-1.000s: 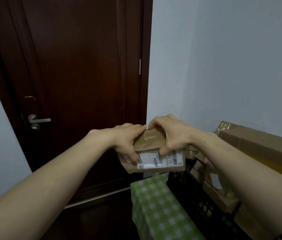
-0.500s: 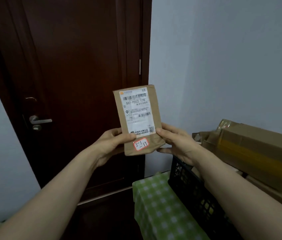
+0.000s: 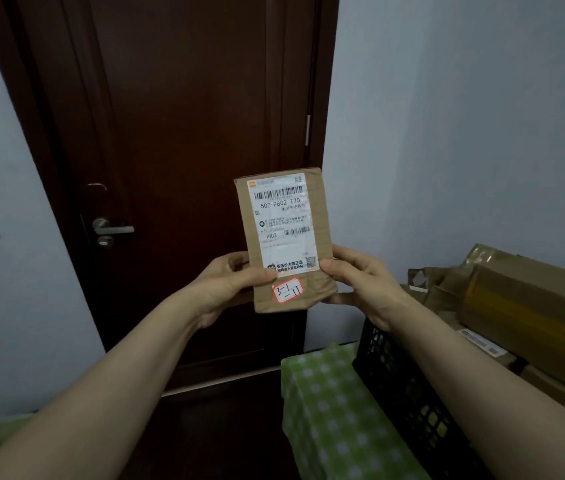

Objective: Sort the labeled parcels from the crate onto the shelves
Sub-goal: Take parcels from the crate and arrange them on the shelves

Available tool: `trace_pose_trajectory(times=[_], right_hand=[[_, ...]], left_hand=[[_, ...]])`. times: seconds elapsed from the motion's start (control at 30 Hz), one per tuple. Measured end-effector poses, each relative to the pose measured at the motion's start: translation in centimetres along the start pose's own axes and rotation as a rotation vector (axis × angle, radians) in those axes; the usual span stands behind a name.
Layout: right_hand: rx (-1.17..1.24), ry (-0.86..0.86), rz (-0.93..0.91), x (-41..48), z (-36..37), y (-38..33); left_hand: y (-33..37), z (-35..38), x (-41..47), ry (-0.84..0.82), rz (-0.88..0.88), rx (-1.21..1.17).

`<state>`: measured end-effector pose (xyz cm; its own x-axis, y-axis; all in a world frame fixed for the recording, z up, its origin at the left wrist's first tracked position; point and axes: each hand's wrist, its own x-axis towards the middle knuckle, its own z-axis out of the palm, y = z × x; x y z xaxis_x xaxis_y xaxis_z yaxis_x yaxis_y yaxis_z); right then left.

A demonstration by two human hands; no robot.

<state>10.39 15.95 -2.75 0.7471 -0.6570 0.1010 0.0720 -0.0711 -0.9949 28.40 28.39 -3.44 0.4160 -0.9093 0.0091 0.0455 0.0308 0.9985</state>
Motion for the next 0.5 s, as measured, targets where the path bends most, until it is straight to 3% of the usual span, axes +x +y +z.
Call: trace_pose_trajectory(times=[0.23, 0.5], right_hand=[[0.096, -0.144, 0.026, 2.3, 3.7, 1.4], [0.228, -0.344, 0.044, 5.6, 12.5, 2.1]], left_hand=[[0.3, -3.5, -2.3, 0.119, -0.029, -0.028], [0.5, -9.0, -9.0, 0.411, 0.007, -0.035]])
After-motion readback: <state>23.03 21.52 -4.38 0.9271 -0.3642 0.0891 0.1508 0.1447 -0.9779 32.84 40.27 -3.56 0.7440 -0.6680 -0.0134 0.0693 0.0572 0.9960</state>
